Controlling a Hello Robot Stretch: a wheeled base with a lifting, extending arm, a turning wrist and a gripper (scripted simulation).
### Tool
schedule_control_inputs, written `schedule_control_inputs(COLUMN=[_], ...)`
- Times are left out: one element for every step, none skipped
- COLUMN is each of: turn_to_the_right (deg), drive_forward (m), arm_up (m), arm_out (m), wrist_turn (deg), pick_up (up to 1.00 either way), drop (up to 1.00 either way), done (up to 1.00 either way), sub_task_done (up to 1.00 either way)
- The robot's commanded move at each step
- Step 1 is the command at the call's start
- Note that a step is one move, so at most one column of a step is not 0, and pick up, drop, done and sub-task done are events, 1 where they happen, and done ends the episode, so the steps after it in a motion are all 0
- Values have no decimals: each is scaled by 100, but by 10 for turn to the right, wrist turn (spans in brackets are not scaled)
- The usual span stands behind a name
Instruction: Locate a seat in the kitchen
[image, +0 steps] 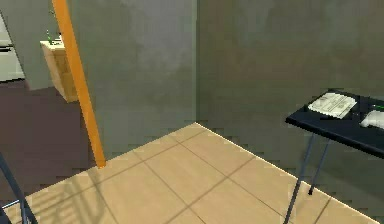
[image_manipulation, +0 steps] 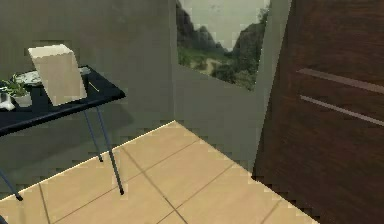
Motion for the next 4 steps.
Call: schedule_control_inputs(turn_to_the_right=[-30, 0, -390, 0], drive_forward=[0, 60, 0, 95], arm_up=[0, 0, 0, 0], arm_out=[0, 0, 0, 0], wrist_turn=[0, 0, 0, 0], pick_up=[0, 0, 0, 0], drop=[0, 0, 0, 0], done=[0, 0, 0, 0], sub_task_done=[0, 0, 0, 0])
